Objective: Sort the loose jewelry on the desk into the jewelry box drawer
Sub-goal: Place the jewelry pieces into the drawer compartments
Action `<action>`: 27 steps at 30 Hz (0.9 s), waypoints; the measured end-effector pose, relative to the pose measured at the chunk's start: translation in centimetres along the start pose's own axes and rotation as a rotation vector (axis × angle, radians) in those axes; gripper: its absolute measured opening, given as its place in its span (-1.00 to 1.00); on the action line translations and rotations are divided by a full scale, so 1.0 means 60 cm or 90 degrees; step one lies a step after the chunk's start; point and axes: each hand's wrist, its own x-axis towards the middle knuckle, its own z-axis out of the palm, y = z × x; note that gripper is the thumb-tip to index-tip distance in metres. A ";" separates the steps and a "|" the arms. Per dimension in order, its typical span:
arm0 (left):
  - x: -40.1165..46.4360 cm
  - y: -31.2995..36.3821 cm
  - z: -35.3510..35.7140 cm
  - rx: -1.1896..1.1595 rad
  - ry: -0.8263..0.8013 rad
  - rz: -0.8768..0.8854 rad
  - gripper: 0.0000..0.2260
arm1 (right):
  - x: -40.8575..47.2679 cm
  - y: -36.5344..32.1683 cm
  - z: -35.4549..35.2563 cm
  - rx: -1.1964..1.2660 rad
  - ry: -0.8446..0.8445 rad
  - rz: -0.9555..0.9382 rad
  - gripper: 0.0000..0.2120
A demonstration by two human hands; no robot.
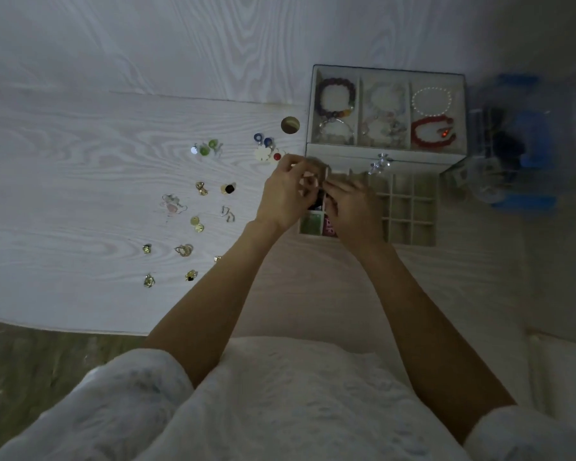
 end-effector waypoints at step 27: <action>-0.030 -0.021 -0.017 0.086 -0.056 0.121 -0.70 | 0.004 -0.012 0.019 -0.031 -0.047 -0.021 -0.60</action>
